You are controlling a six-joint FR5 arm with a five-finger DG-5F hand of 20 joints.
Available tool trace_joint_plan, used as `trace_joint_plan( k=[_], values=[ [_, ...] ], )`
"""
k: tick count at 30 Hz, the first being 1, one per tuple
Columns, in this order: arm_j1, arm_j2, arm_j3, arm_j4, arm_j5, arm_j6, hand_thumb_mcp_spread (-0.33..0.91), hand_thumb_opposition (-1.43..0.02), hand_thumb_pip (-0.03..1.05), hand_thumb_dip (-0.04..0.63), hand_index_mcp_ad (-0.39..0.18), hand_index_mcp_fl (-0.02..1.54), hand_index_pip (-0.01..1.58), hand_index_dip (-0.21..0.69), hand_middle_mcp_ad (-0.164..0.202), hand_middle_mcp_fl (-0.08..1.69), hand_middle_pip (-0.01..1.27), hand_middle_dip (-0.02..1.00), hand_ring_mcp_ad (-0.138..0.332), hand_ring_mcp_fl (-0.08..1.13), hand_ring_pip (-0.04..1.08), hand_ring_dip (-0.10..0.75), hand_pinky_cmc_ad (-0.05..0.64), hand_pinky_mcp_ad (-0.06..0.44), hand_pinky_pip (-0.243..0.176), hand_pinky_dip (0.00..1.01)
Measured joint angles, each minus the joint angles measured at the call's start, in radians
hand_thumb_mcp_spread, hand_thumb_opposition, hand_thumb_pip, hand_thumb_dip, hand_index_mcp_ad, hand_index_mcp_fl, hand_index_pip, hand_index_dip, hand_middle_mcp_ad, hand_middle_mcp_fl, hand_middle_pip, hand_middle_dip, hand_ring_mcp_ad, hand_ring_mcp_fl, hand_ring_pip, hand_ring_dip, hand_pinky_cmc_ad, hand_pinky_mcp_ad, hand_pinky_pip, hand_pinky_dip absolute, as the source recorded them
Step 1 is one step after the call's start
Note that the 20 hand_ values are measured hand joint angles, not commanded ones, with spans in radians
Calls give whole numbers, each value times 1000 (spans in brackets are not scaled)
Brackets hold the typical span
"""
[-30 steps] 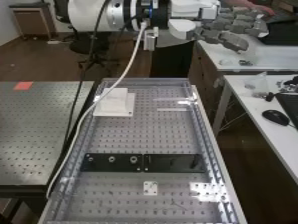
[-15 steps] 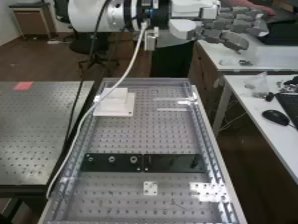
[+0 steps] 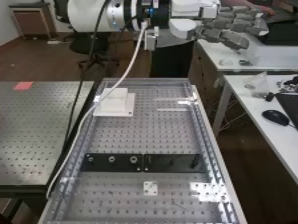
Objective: Grab the chopstick and place it in the clear container
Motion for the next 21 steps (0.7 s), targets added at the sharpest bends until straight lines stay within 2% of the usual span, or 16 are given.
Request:
trace_joint_plan(
  k=[21],
  values=[
    [-4, -4, 3, 3, -8, 7, 215, -730, 328, 3, -72, 12, 37, 87, 103, 10, 106, 138, 190, 0, 56, 28, 442, 286, -171, 312]
  ],
)
